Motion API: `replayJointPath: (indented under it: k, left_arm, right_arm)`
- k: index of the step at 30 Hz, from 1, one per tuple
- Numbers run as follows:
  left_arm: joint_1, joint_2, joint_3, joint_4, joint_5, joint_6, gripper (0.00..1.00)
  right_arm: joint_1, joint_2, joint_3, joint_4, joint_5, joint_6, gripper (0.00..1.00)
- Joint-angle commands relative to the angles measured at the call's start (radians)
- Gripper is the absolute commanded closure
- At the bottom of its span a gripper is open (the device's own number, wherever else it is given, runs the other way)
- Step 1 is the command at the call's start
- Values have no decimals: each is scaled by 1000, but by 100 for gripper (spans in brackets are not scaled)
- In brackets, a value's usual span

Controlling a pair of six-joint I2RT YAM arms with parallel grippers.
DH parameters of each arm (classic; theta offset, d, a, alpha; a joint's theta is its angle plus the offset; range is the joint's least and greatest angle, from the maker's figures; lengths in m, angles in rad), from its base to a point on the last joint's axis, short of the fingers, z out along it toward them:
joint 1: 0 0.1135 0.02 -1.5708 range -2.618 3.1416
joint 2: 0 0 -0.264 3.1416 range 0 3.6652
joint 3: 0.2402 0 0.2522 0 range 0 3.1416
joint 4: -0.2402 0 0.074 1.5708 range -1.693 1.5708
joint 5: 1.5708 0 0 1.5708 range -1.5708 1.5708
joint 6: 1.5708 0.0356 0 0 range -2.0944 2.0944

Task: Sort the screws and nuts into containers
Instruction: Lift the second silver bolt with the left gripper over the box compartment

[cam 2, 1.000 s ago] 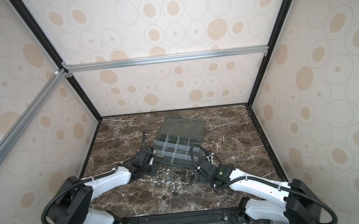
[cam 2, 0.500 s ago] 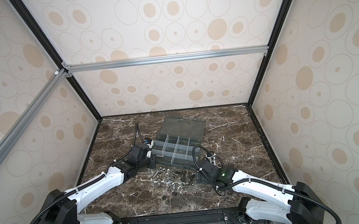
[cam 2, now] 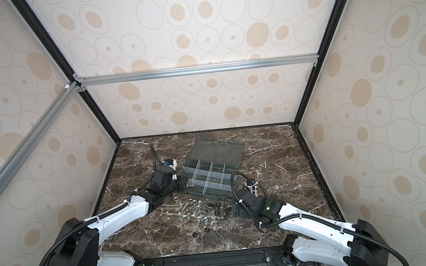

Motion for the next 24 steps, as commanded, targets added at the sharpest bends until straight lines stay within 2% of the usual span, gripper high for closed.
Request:
replayJointPath:
  k: [1,9,24]
  left_arm:
    - [7,-14,-31,129,-23,-165,88]
    - [7,-12,-101,215,-85,-300,88]
    - [9,83,-62,257,-61,-337,86]
  right_arm:
    - [4,-16,-22,-18,21,22,0]
    - [5,-15,-42,6,9,31,0]
    - [5,-14,-56,13,10,27,0]
